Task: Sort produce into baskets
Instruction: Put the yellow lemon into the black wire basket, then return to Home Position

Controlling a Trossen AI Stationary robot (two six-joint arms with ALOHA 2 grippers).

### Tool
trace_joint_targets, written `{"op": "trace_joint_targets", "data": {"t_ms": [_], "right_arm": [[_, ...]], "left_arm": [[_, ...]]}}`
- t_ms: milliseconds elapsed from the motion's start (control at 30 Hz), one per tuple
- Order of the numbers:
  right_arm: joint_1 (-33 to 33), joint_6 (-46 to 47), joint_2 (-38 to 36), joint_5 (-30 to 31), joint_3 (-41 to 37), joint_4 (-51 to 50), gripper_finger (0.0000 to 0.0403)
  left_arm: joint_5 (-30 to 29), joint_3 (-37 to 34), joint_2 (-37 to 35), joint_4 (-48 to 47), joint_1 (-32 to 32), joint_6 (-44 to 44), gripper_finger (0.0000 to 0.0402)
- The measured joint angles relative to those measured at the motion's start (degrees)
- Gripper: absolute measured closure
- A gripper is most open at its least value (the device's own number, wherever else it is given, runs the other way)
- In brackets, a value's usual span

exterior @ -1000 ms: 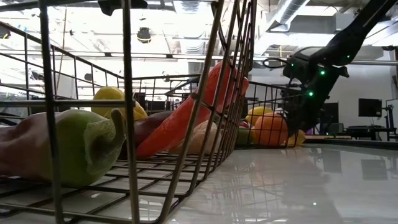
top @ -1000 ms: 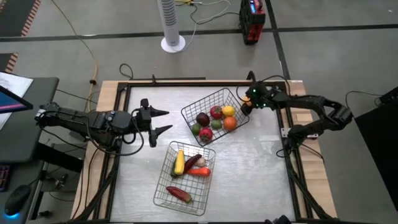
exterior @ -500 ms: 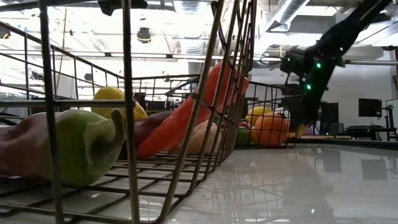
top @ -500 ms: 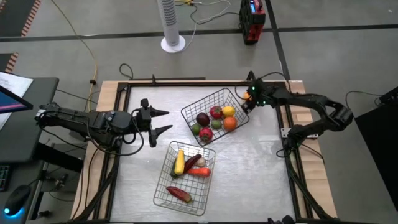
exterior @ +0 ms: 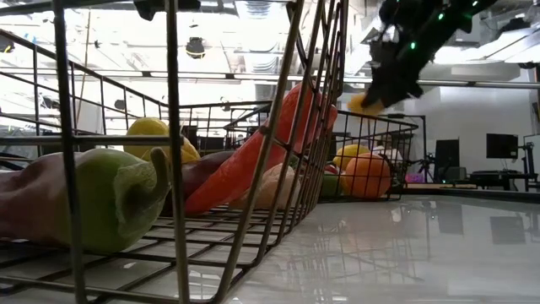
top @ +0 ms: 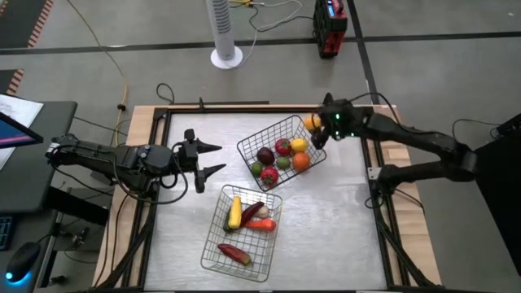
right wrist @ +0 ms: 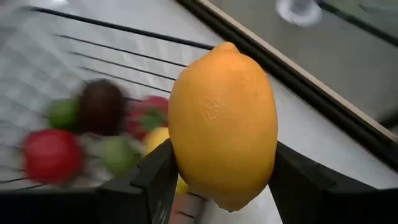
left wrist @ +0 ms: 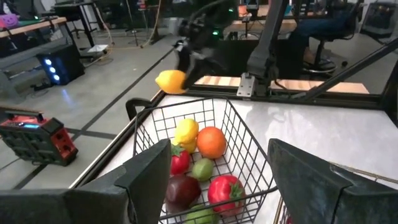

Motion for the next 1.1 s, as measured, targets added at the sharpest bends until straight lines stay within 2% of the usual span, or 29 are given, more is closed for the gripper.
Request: {"op": "trace_joint_targets", "data": {"t_ms": [267,467,567,700,767,967,1100], "right_arm": [[14.8,2.61,-0.13,0.22,-3.67,7.12,0.0124],[20.24,2.37,-2.23,9.67,-7.16,9.02,0.0111],[21.14,2.15,-5.69,12.93,-9.93,9.0,0.011],[21.05,3.18,-13.69,13.84,-15.02,9.99,0.0109],[21.41,3.89,-19.12,13.65,-17.74,12.94,0.0109],[24.19,3.62,-34.24,13.55,-25.55,19.9,0.0109],[25.99,3.66,-42.36,13.77,-30.0,22.2,0.011]], "left_arm": [[-0.54,0.0,0.02,4.13,0.0,0.63,0.0146],[-3.6,0.0,0.79,4.88,-0.2,0.62,0.0146],[-5.7,-1.42,2.19,10.25,-0.41,1.83,0.0146],[-5.53,-7.74,3.42,25.45,-0.59,5.7,0.0146],[-5.59,-10.56,3.33,29.51,-0.58,6.27,0.0146],[-5.56,-15.07,-3.91,31.01,-2.31,4.66,0.0146],[-5.13,-20.93,-10.15,33.44,-3.75,4.75,0.0146]]}}
